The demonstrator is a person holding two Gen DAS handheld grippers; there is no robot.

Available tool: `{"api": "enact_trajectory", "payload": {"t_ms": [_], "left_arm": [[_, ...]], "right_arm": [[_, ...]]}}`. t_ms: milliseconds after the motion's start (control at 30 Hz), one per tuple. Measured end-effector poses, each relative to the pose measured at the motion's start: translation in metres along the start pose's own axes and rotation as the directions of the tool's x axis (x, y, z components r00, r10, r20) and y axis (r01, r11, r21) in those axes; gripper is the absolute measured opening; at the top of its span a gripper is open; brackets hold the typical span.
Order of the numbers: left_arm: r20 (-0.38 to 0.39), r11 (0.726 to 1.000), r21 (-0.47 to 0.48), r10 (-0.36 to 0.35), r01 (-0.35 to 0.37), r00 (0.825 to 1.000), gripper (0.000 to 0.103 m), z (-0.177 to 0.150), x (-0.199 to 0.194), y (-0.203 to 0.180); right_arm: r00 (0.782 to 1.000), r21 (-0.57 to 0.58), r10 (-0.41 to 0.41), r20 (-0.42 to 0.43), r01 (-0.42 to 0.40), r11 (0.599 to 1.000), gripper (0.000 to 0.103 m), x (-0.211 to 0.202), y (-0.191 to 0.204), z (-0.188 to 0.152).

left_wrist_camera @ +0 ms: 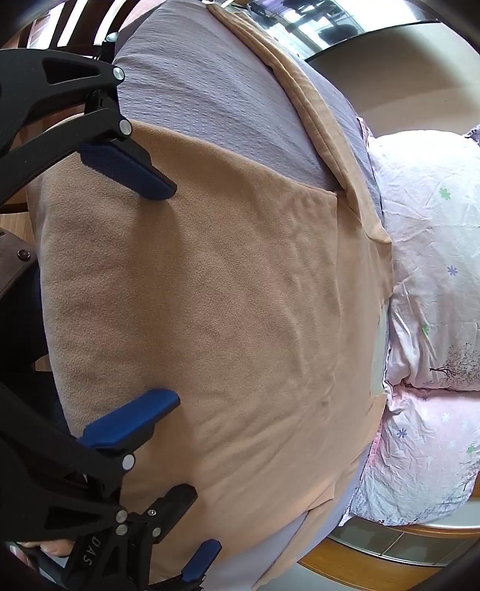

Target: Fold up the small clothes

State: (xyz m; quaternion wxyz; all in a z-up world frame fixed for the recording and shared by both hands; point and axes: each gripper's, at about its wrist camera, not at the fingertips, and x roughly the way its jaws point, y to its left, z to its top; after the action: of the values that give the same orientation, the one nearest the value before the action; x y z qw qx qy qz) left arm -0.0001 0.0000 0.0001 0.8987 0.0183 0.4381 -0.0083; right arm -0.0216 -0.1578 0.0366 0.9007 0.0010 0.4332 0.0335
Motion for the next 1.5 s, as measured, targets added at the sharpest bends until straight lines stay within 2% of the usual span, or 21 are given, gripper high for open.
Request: {"api": "enact_trajectory", "payload": {"t_ms": [1500], "left_arm": [[0.012, 1.000, 0.000, 0.000, 0.000, 1.000, 0.102, 0.0017, -0.0015, 0.0019]], "right_arm": [[1.000, 0.000, -0.001, 0.001, 0.001, 1.000, 0.101, -0.0006, -0.0006, 0.0002]]}}
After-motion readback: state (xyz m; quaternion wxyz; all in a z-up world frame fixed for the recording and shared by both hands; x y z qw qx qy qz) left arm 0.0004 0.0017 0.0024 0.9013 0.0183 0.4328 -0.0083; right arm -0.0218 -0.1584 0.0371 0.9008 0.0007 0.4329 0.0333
